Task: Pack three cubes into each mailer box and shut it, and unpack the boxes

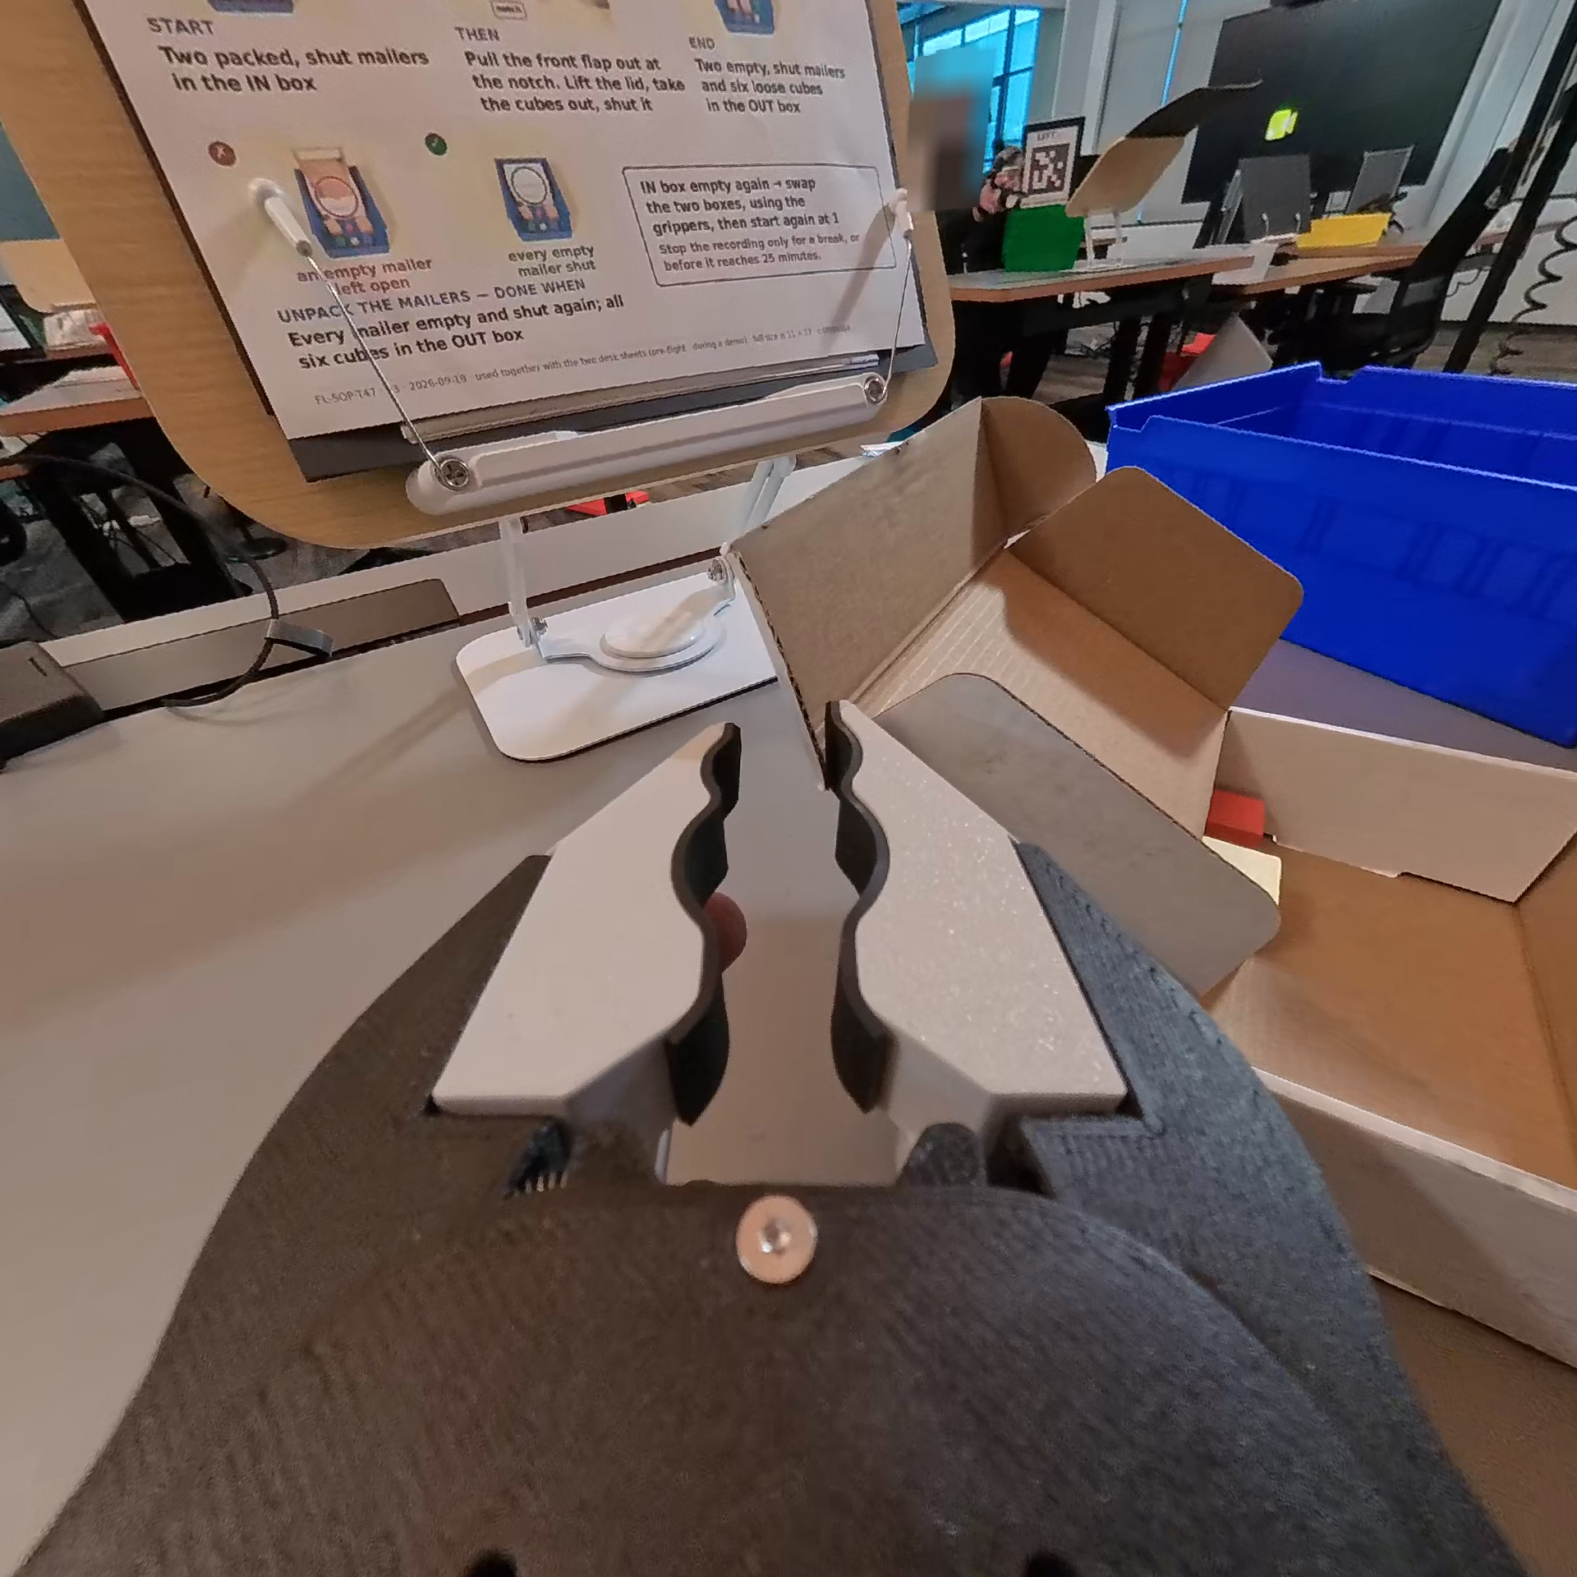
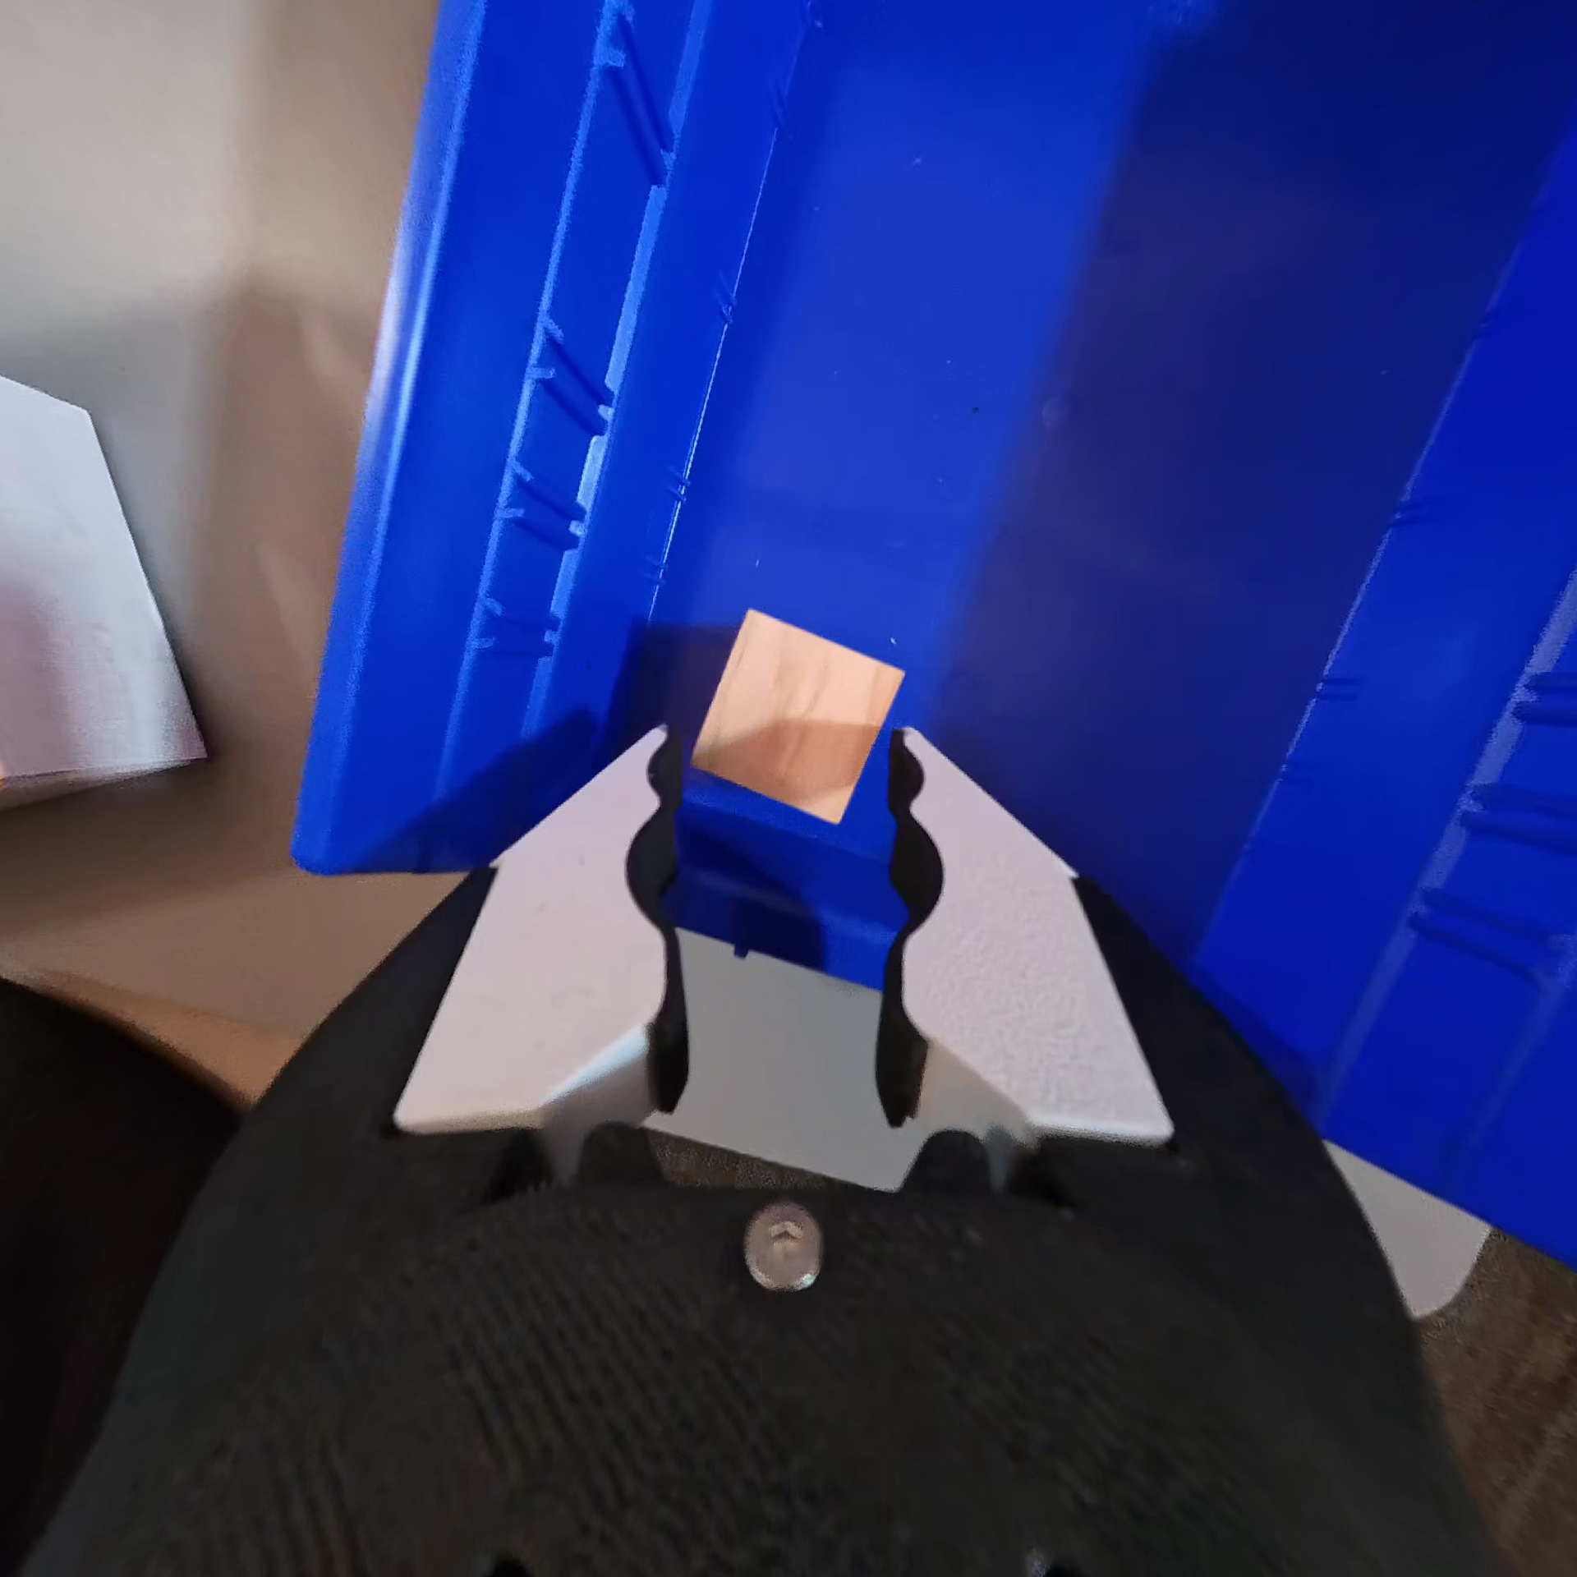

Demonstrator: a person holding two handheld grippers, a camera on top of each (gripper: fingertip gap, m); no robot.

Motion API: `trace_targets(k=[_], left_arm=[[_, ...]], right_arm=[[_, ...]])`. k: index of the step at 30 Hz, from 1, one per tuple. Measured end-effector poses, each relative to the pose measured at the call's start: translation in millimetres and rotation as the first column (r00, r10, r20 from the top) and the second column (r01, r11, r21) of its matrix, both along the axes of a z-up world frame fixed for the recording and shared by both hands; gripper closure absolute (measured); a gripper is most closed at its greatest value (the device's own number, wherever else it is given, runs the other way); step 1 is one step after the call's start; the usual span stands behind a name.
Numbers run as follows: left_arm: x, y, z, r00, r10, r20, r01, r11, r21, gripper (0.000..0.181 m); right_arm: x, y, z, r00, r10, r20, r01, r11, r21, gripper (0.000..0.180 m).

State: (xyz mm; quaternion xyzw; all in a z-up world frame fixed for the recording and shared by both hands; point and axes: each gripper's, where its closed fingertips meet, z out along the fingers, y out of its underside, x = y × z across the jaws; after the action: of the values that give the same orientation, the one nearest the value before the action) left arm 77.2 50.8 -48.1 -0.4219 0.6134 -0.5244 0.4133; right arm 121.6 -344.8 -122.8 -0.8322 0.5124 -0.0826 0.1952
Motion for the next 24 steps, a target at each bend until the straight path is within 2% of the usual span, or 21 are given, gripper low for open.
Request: trace_targets(k=[6, 11, 14, 17, 19, 20, 24], left_arm=[[0.2, -0.1, -0.3, 1.0, 0.002, 0.0, -0.002, 1.0, 0.001, 0.163], [0.2, -0.4, -0.1, 1.0, 0.003, 0.003, -0.003, 1.0, 0.004, 0.164], [-0.1, -0.6, 0.3, 1.0, 0.003, 0.005, -0.003, 1.0, 0.004, 0.164], [0.1, -0.6, 0.2, 1.0, 0.003, 0.006, -0.003, 1.0, 0.004, 0.164], [-0.1, -0.8, 0.4, 1.0, 0.003, 0.007, -0.003, 1.0, 0.005, 0.164], [-0.5, -0.8, 0.8, 1.0, 0.002, 0.008, -0.002, 1.0, 0.006, 0.164], [-2.1, -1.5, 2.9, 1.0, -0.005, 0.014, 0.005, 1.0, 0.004, 0.163]], right_arm=[[3.3, -0.2, 39.6, 0.993, -0.014, 0.12, 0.011, 0.999, 0.033, 0.132], [4.3, 22.4, 84.7, 0.962, 0.016, 0.272, -0.039, 0.996, 0.081, 0.134], [-4.6, 64.6, 116.8, 0.92, 0.103, 0.378, -0.164, 0.977, 0.135, 0.137], [-33.9, 142.7, 133.3, 0.87, 0.243, 0.428, -0.381, 0.883, 0.274, 0.14], [-60.9, 196.7, 116.8, 0.851, 0.368, 0.375, -0.495, 0.802, 0.335, 0.137], [-69.9, 217.9, 101.3, 0.835, 0.426, 0.347, -0.533, 0.784, 0.319, 0.138], [-70.1, 251.0, 24.7, 0.807, 0.534, 0.254, -0.562, 0.826, 0.049, 0.138]])
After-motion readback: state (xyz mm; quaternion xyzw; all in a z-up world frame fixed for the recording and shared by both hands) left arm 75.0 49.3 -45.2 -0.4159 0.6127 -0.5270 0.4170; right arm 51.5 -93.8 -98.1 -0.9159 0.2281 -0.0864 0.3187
